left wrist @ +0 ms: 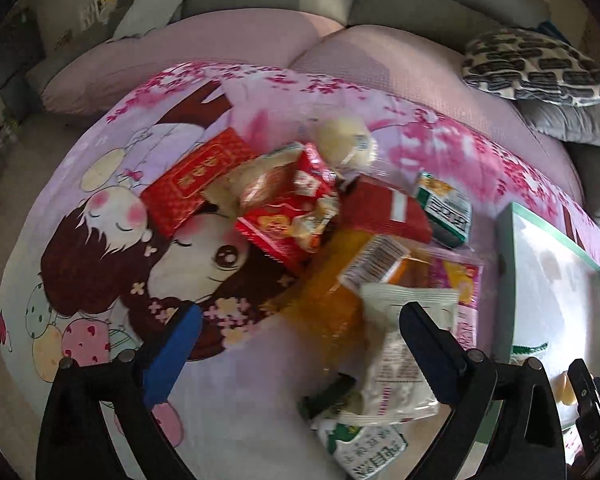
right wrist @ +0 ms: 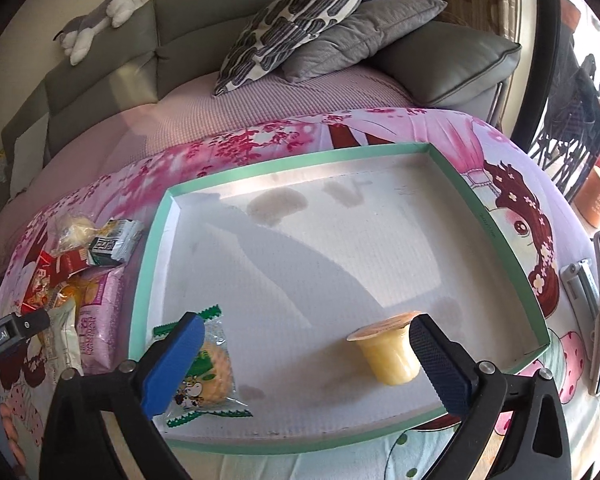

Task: Organize snacks
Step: 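Grasp the white-green biscuit bag with the right tool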

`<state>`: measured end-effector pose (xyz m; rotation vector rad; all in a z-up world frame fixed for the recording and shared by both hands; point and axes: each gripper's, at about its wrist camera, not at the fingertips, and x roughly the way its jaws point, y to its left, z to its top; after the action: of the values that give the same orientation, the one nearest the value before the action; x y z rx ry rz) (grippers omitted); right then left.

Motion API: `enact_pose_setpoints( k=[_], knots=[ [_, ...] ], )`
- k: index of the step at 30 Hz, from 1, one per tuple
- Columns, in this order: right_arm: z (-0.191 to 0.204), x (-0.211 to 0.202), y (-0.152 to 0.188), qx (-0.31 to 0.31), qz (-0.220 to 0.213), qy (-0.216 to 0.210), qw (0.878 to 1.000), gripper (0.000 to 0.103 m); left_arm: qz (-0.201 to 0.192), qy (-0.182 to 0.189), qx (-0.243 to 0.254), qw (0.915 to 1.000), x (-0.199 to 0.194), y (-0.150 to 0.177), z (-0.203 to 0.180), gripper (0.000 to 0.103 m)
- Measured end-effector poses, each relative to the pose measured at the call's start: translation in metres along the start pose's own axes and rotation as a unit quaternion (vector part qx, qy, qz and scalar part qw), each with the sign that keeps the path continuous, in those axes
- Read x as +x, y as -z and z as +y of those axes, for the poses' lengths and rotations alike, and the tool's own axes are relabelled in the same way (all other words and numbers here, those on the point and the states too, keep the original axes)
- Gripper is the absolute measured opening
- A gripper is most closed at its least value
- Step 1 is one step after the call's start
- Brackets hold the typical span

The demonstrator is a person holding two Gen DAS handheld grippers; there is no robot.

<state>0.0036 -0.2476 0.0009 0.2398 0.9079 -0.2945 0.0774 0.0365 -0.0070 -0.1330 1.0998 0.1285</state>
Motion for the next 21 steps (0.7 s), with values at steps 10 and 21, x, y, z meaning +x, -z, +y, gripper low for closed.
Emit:
enact_pose_setpoints(
  k=[10,21],
  knots=[
    [0.069,-0.019,0.008,-0.074,-0.023,-0.051,0.996,0.103,-0.007,-0.007,-0.062,0.9981,-0.002,0.001,0.056,0.1],
    [0.151,-0.005,0.032,-0.145,0.018,-0.129,0.981,0.103,0.031,-0.037,-0.075,0.996,0.016,0.018,0.069,0.1]
  ],
)
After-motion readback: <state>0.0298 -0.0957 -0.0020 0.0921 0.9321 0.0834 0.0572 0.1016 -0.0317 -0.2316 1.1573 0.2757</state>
